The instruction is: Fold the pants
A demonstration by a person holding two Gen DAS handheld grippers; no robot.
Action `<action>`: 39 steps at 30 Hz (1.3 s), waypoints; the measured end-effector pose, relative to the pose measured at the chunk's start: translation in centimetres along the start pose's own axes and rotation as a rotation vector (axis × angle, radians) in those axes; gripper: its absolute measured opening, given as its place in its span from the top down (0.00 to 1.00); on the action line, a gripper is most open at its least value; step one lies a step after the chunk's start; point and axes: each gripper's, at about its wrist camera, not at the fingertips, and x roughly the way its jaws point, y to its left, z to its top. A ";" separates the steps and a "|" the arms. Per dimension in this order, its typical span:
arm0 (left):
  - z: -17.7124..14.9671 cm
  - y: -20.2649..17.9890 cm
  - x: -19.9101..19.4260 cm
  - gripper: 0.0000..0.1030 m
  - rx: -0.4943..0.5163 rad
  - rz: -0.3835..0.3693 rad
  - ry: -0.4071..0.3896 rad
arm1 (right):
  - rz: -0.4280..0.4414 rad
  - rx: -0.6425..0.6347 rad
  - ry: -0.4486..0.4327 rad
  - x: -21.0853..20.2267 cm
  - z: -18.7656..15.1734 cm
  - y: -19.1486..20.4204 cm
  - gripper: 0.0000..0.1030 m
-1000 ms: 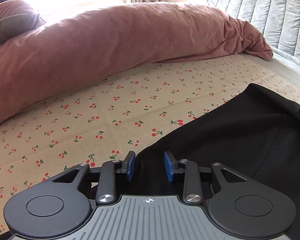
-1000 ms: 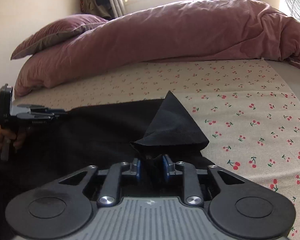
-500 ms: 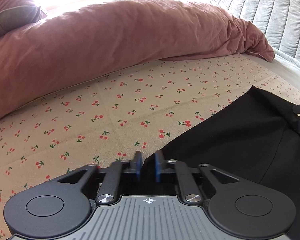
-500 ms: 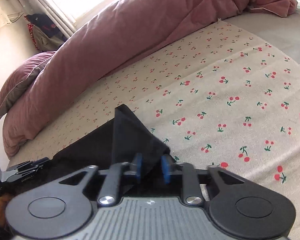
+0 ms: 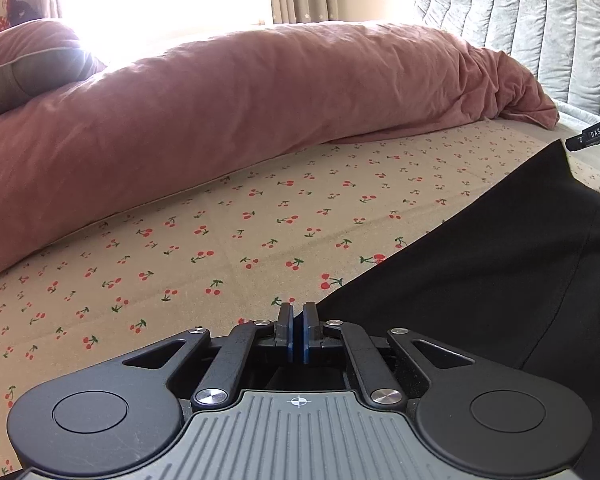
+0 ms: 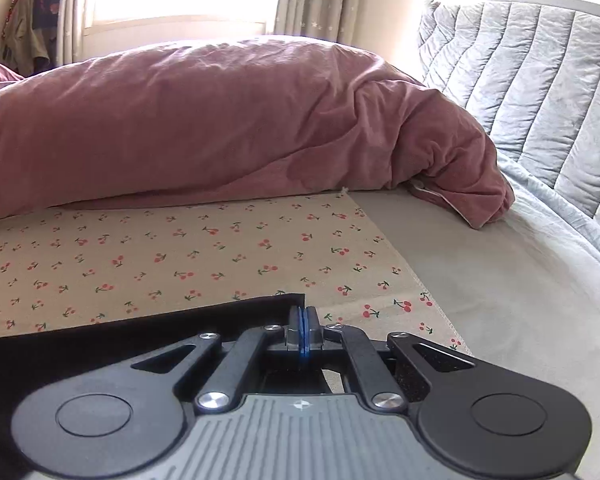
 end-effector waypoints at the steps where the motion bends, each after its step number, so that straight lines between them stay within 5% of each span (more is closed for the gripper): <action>1: 0.1 0.1 -0.2 0.89 0.001 0.000 -0.008 | -0.003 0.019 0.006 0.0 -0.2 -0.4 0.83; 3: 0.3 0.1 -1.0 0.83 0.004 -0.004 -0.019 | 0.000 0.075 0.013 -0.7 -0.4 -1.5 0.59; 9: -0.1 -1.4 -5.3 0.70 0.003 -0.065 -0.012 | 0.031 0.141 0.117 -4.7 -2.4 -5.1 0.53; 14: -3.2 -4.2 -9.7 0.70 0.046 -0.167 0.022 | 0.035 0.175 0.226 -7.3 -6.8 -7.2 0.47; 18: -6.0 -6.0 -12.3 0.70 0.057 -0.248 0.043 | 0.102 0.214 0.238 -8.0 -9.7 -7.8 0.95; 19: -6.6 -6.4 -12.5 0.70 0.061 -0.257 0.050 | 0.101 0.182 0.221 -8.3 -9.9 -7.5 1.00; 24: -8.8 -6.7 -12.4 0.70 0.037 -0.257 0.076 | 0.033 0.145 0.210 -7.8 -9.7 -7.0 1.00; 26: -8.5 -6.5 -13.0 0.70 0.012 -0.255 0.108 | -0.064 0.090 0.213 -8.0 -9.2 -6.2 1.00; 28: -8.4 -6.2 -14.1 0.69 0.014 -0.257 0.123 | -0.072 0.100 0.205 -8.8 -8.9 -6.0 0.73; 30: -8.6 -5.3 -15.5 0.65 0.024 -0.230 0.117 | -0.020 0.129 0.162 -10.6 -8.6 -6.1 0.60; 33: -9.3 -2.9 -17.3 0.48 0.012 -0.148 0.101 | 0.030 0.112 0.143 -12.3 -8.1 -5.1 0.53; 37: -9.9 1.9 -19.3 0.39 -0.035 -0.033 0.103 | 0.093 0.055 0.121 -14.0 -7.3 -2.2 0.34; 39: -10.1 4.5 -20.1 0.32 -0.045 0.030 0.111 | 0.142 0.026 0.116 -14.8 -6.9 -0.5 0.34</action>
